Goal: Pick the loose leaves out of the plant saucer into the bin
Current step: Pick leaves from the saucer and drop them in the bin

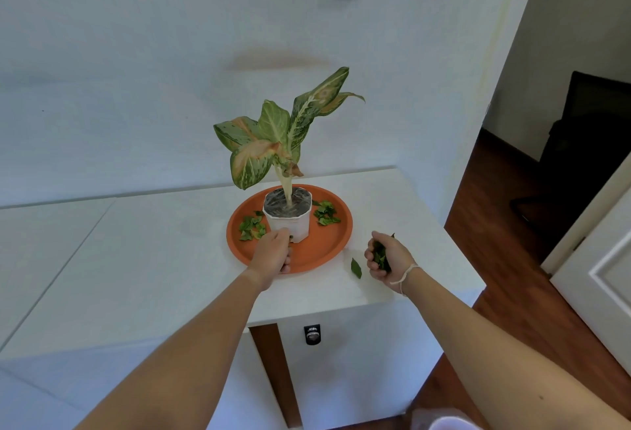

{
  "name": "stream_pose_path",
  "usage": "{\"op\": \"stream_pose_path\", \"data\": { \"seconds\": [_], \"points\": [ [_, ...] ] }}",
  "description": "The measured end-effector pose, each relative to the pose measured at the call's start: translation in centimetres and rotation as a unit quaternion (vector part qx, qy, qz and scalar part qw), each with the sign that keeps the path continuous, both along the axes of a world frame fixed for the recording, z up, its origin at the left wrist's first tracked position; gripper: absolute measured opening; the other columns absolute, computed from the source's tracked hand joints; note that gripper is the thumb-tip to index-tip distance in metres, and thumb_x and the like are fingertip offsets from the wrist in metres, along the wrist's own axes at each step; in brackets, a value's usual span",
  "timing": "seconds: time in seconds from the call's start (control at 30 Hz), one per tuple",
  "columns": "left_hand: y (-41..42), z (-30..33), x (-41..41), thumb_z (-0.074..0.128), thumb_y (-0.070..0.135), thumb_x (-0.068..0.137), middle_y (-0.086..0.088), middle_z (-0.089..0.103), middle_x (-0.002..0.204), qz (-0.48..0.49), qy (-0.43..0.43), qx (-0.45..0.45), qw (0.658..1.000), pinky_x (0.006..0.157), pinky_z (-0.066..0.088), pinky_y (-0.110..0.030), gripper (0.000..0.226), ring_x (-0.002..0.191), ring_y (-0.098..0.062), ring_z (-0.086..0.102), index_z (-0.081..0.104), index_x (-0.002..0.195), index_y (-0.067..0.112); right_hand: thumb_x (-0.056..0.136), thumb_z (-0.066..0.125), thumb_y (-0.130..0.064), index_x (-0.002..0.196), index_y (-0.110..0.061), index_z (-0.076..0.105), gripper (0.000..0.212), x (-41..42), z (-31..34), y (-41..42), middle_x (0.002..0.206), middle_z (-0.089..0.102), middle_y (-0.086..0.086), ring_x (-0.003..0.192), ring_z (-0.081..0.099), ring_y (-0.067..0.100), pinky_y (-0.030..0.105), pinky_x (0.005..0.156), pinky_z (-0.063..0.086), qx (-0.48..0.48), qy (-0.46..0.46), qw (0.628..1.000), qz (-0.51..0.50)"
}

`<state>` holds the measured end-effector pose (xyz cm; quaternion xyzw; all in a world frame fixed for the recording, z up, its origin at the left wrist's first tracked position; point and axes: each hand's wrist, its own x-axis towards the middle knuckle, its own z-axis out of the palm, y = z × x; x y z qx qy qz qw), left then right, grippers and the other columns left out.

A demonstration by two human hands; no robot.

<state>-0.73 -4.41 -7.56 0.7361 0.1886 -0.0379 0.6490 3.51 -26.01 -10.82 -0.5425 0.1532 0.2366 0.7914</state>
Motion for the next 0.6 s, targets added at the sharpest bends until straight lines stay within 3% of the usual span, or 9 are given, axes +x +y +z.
{"op": "stream_pose_path", "data": {
  "seconds": [0.1, 0.2, 0.33, 0.5, 0.6],
  "points": [
    [0.1, -0.2, 0.0, 0.031, 0.014, 0.094, -0.002, 0.031, 0.062, 0.003, -0.003, -0.003, 1.000, 0.047, 0.027, -0.025, 0.020, 0.053, -0.013, 0.029, 0.038, 0.075, 0.013, 0.095, 0.043, -0.014, 0.082, -0.008, 0.057, 0.020, -0.2, -0.1, 0.0, 0.062, 0.049, 0.006, 0.036, 0.040, 0.011, 0.016, 0.031, 0.023, -0.071, -0.025, 0.997, 0.024],
    [0.2, -0.3, 0.0, 0.032, 0.014, 0.094, -0.002, 0.031, 0.062, 0.008, -0.003, -0.007, 1.000, 0.047, 0.027, -0.025, 0.021, 0.053, -0.014, 0.029, 0.038, 0.074, 0.013, 0.096, 0.037, -0.006, 0.097, -0.009, 0.062, 0.024, -0.5, -0.2, 0.1, 0.068, 0.050, 0.005, 0.046, 0.038, 0.013, 0.017, 0.033, 0.024, -0.154, -0.056, 0.985, 0.047],
    [0.0, -0.4, 0.0, 0.032, 0.014, 0.093, -0.001, 0.030, 0.060, 0.012, -0.001, -0.011, 1.000, 0.047, 0.026, -0.025, 0.023, 0.052, -0.014, 0.028, 0.035, 0.070, 0.014, 0.094, 0.051, -0.023, 0.091, -0.010, 0.057, 0.015, -0.9, -0.1, 0.6, 0.065, 0.044, 0.002, 0.048, 0.035, 0.014, 0.018, 0.039, 0.030, -0.269, -0.086, 0.956, 0.082],
    [-0.2, -0.5, -0.2, 0.033, 0.014, 0.093, -0.001, 0.031, 0.059, 0.013, 0.001, -0.005, 1.000, 0.047, 0.027, -0.025, 0.023, 0.051, -0.014, 0.029, 0.036, 0.070, 0.014, 0.085, 0.064, -0.030, 0.062, -0.015, 0.042, 0.036, -0.5, -0.7, 1.5, 0.063, 0.045, 0.000, 0.054, 0.039, 0.014, 0.021, 0.050, 0.032, -0.401, -0.132, 0.903, 0.079],
    [-0.2, -0.6, -0.3, 0.033, 0.014, 0.093, -0.001, 0.030, 0.059, 0.012, 0.000, -0.005, 1.000, 0.047, 0.027, -0.025, 0.024, 0.051, -0.014, 0.029, 0.035, 0.069, 0.014, 0.082, 0.069, -0.028, 0.069, -0.014, 0.051, 0.027, -0.5, -1.0, 2.0, 0.076, 0.055, 0.001, 0.067, 0.049, 0.015, 0.021, 0.058, 0.038, -0.438, -0.148, 0.882, 0.094]
  ]
}}
